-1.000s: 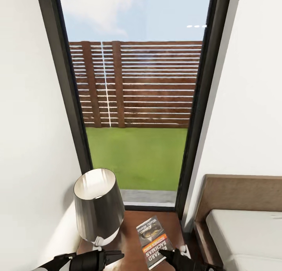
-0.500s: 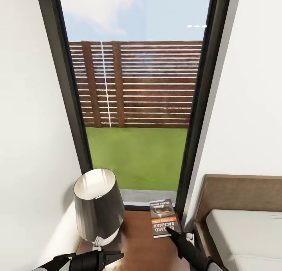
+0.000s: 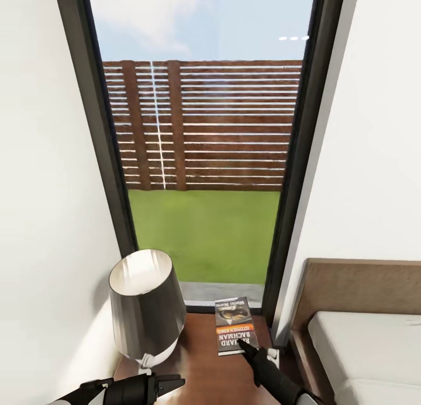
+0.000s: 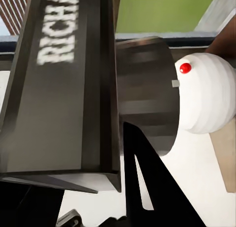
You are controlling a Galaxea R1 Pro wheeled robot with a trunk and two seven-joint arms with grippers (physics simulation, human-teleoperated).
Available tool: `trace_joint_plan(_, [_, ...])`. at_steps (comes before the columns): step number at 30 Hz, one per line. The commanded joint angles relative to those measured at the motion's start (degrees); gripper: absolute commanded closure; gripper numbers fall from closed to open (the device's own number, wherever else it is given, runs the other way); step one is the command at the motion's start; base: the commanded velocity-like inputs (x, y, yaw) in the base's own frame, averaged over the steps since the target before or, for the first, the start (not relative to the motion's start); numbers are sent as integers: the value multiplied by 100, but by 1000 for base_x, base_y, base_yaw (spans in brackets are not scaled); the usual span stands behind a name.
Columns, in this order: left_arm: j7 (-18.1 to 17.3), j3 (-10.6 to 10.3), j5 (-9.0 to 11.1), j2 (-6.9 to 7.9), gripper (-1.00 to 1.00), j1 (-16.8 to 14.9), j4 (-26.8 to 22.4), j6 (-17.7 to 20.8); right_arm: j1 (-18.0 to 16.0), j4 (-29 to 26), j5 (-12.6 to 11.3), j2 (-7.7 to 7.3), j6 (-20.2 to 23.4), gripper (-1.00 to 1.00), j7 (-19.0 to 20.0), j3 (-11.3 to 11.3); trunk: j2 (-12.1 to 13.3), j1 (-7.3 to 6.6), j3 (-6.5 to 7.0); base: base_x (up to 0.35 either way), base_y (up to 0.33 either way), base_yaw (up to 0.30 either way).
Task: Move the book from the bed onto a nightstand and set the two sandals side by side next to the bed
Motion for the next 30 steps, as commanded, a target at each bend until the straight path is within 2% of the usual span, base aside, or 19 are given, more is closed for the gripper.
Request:
trace_joint_plan(1, [-20, -46, 46, 1, -100, -3, -3, 38, -5, -1, -68, -2, 40, 100, 7, 27, -46, 23, -25, 0, 0, 0])
trace_joint_plan(30, [-24, -46, 46, 1, -100, -3, -3, 38, -5, -10, -55, -8, 74, 100, 31, 41, -1209, 660, -546, 0, 0, 0])
